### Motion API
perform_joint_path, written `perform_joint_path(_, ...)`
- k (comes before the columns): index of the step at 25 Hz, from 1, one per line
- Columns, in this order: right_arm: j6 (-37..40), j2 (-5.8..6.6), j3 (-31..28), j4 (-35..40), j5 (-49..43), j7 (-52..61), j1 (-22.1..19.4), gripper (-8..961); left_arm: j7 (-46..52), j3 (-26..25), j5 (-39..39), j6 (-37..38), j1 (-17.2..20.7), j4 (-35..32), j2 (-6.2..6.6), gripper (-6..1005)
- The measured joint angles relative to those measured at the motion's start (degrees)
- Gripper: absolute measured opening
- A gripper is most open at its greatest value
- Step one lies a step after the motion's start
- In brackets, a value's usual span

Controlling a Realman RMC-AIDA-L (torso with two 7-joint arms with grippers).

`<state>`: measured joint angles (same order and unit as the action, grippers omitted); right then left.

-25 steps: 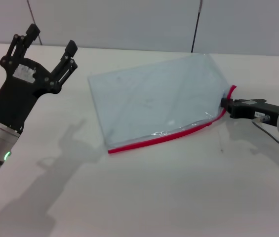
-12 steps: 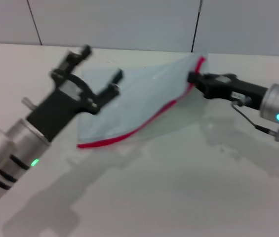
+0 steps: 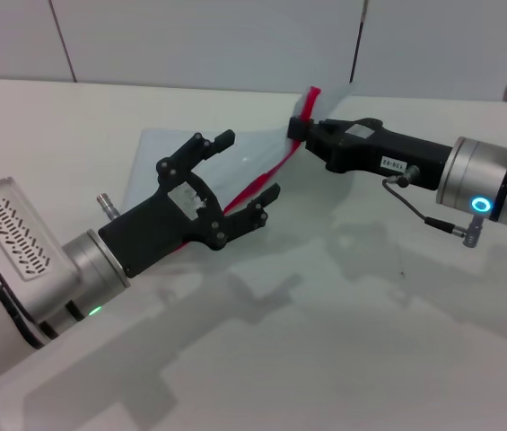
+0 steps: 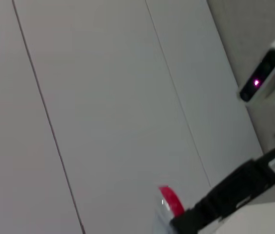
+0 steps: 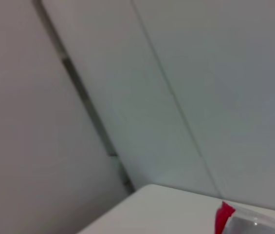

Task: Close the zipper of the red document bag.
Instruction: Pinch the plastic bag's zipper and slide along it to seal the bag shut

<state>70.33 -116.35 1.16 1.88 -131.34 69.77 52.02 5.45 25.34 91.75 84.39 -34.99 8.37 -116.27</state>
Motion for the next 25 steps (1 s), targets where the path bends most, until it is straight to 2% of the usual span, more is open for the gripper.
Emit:
perform_joint_path(14,3.9,0.06,2.7,-0.2,-0.1,0.2,0.4,10,-3.3,0.0,-0.1,-1.9,0.2,-0.1,-0.01,842)
perform_joint_path(20,4.4,-0.02,2.9,-0.6,-0.1,0.3,0.8,10,-3.3,-0.2,-0.1,-2.5,0.2,-0.1,-0.01,702)
perform_joint_path(25,4.6,-0.02,3.1,-0.6,-0.1,0.3,0.8,11,-3.2,-0.3,-0.1,-3.1,0.3,-0.1,-0.01,483)
